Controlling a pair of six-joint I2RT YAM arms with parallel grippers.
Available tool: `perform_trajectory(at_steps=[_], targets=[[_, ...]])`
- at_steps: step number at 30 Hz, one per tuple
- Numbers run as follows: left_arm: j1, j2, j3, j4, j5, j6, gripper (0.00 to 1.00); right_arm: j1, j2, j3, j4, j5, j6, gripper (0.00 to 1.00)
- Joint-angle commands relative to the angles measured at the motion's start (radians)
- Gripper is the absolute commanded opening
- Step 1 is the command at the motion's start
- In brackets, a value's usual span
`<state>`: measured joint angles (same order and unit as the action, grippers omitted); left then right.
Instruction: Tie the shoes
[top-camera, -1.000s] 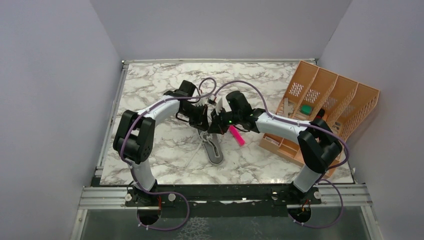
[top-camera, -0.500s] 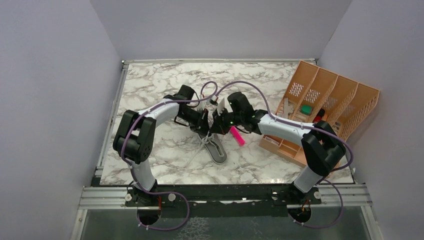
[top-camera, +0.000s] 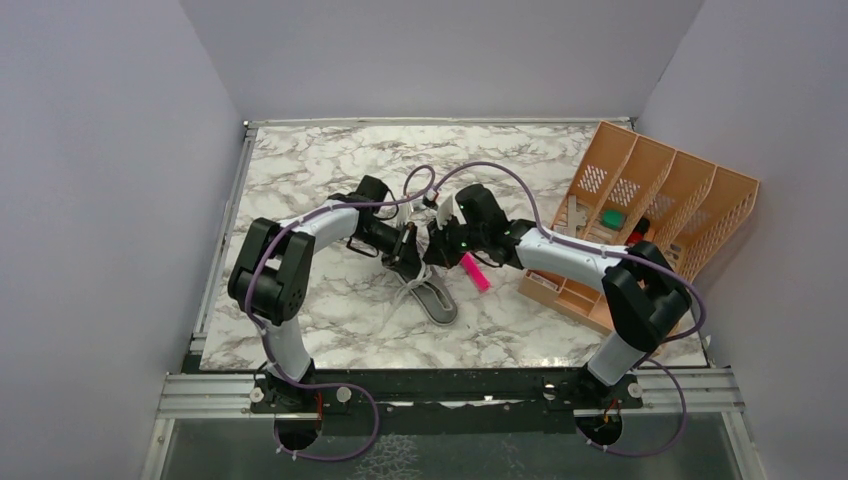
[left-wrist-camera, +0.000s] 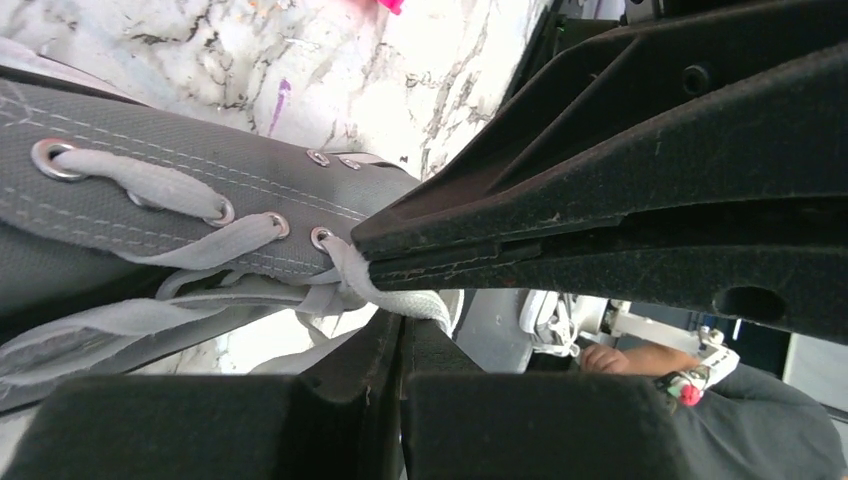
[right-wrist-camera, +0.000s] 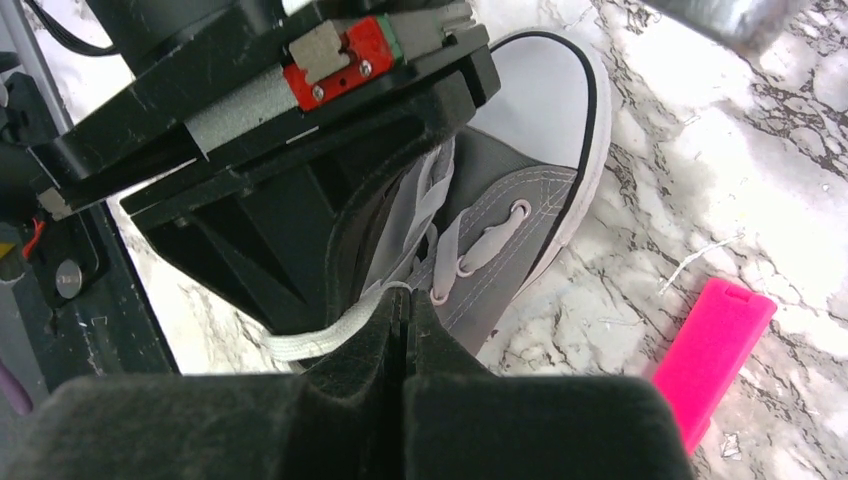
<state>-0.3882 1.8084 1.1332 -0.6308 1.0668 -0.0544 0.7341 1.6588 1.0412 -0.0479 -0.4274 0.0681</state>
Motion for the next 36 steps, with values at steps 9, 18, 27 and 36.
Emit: perform_trajectory(at_steps=[9, 18, 27, 36], targets=[[-0.005, 0.099, 0.042, 0.001, 0.108, 0.026, 0.03, -0.009, 0.079, 0.199, -0.357, 0.007, 0.172, 0.37], [-0.005, 0.115, 0.040, 0.002, 0.111, 0.033, 0.04, -0.158, 0.049, 0.233, -0.642, -0.156, 0.388, 0.61], [-0.005, 0.111, 0.035, 0.002, 0.112, 0.029, 0.04, -0.177, 0.109, 0.102, -0.245, -0.506, 0.641, 0.51], [-0.005, 0.099, 0.030, 0.001, 0.115, 0.030, 0.04, -0.179, 0.168, 0.057, -0.167, -0.489, 0.638, 0.46]])
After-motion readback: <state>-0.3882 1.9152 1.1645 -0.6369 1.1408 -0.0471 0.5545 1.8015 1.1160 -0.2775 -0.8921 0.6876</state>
